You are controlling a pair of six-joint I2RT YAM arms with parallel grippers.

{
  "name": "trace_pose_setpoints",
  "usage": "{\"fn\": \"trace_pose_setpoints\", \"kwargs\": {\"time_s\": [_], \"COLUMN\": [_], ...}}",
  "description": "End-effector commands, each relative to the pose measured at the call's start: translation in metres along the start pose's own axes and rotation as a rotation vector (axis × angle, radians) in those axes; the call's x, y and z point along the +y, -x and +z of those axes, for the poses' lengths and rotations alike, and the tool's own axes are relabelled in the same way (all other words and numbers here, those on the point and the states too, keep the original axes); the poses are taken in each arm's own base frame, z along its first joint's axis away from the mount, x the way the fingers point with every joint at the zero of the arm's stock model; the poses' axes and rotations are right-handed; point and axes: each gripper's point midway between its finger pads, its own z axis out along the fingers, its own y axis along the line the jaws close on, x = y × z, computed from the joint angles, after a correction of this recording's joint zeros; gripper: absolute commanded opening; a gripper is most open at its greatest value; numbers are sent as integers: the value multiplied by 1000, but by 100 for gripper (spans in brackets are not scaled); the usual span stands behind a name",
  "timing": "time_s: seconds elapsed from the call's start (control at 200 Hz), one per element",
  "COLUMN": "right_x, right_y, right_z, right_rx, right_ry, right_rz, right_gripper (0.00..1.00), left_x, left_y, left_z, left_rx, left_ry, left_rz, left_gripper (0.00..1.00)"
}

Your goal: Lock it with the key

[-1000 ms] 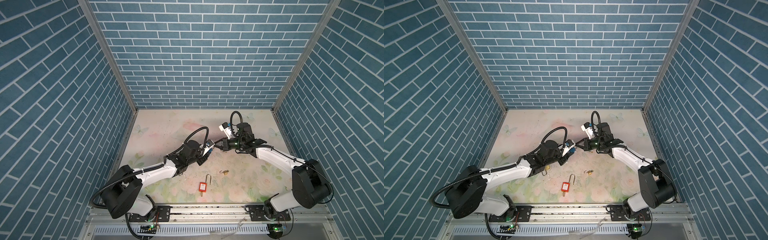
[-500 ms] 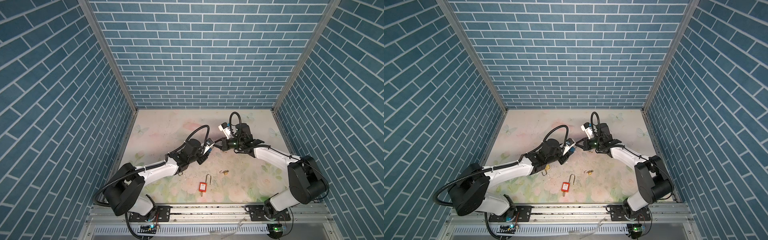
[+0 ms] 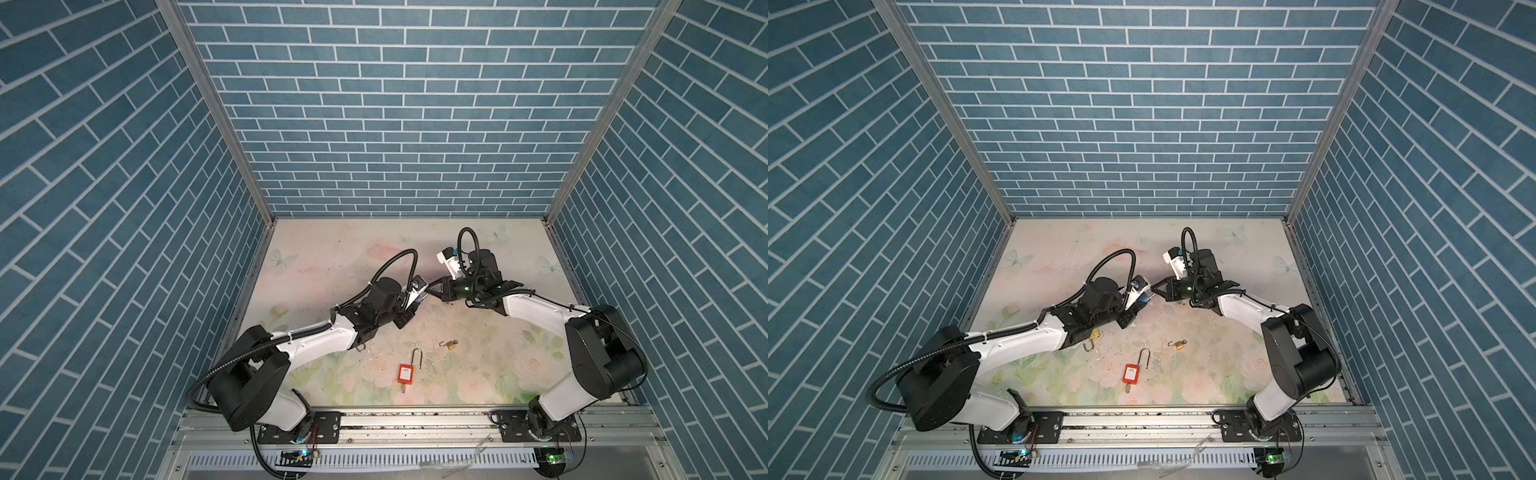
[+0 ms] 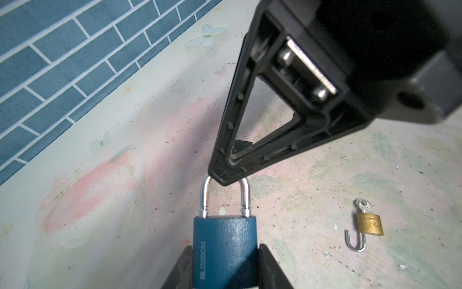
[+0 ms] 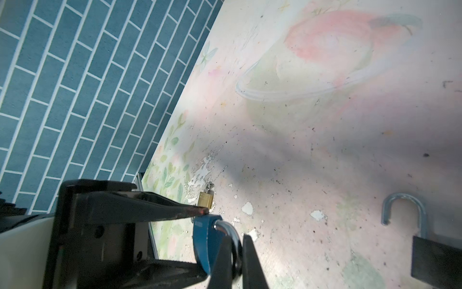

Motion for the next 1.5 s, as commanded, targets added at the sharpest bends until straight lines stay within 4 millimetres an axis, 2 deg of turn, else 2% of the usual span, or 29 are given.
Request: {"fn": "trace_pose_setpoints", "kwargs": {"time_s": [0.0, 0.24, 0.355, 0.57, 0.72, 1.03, 1.255, 1.345, 1.49], "right_x": [19, 25, 26, 28, 28, 25, 18, 17, 17], "right_y": [-107, -98, -97, -100, -101, -117, -124, -119, -96], "right_z": [21, 18, 20, 22, 21, 31, 33, 32, 26], "right_rx": [348, 322, 326, 341, 348, 396, 405, 387, 331], "right_ry": [80, 86, 99, 122, 127, 129, 103, 86, 71], "right_rz": [167, 138, 138, 149, 151, 178, 198, 180, 160], "right_gripper": [0, 0, 0, 0, 0, 0, 0, 0, 0], "left_x": [16, 19, 18, 18, 19, 25, 28, 25, 24], "left_y": [221, 199, 196, 202, 205, 219, 216, 211, 196], "left_z": [-89, -69, -65, -64, -63, -75, -80, -77, -73], "left_rx": [-806, -750, -750, -777, -793, -857, -869, -856, -826], "left_ry": [42, 34, 27, 21, 24, 43, 63, 50, 47], "left_rz": [69, 38, 23, 14, 6, -10, -26, -30, -54], "left_gripper": [13, 10, 8, 0, 0, 0, 0, 0, 0]}}
